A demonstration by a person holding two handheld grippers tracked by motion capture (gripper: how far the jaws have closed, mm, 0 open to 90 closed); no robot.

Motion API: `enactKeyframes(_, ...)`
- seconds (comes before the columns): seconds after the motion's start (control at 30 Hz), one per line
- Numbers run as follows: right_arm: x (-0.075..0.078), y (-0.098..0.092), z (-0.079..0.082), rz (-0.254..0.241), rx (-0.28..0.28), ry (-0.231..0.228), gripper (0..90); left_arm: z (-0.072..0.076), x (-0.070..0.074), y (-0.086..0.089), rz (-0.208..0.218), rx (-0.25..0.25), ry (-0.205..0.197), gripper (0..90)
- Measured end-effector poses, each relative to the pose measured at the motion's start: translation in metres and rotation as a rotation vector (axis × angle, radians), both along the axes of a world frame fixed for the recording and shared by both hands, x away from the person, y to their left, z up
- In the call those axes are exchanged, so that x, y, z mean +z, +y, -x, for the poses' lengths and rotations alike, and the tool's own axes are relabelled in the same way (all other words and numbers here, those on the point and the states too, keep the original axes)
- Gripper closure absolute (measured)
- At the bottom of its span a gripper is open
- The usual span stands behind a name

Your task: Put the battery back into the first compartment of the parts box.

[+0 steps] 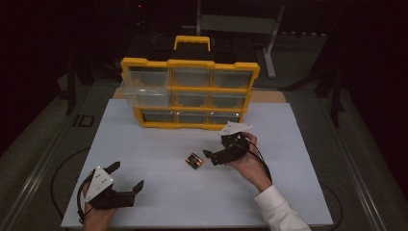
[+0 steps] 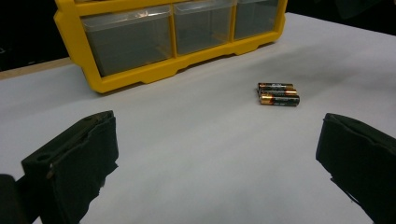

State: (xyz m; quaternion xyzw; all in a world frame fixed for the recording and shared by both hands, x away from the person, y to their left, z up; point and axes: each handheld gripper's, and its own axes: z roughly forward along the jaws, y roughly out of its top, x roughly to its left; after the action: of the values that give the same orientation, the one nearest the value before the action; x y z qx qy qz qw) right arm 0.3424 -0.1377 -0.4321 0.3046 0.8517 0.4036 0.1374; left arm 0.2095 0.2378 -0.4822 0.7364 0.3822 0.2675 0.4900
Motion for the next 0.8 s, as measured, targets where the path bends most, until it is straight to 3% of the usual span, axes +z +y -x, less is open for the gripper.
enactKeyframes(0.4, 0.003, 0.021, -0.026, 0.125, 0.026, 0.064, 10.9, 0.000, 0.000, 0.001, 0.003, 0.001, 0.003, 0.0)
enactKeyframes(0.8, -0.008, 0.043, -0.036, 0.274, 0.073, 0.129, 13.2, 0.000, 0.000, 0.003, 0.007, 0.007, 0.002, 0.0)
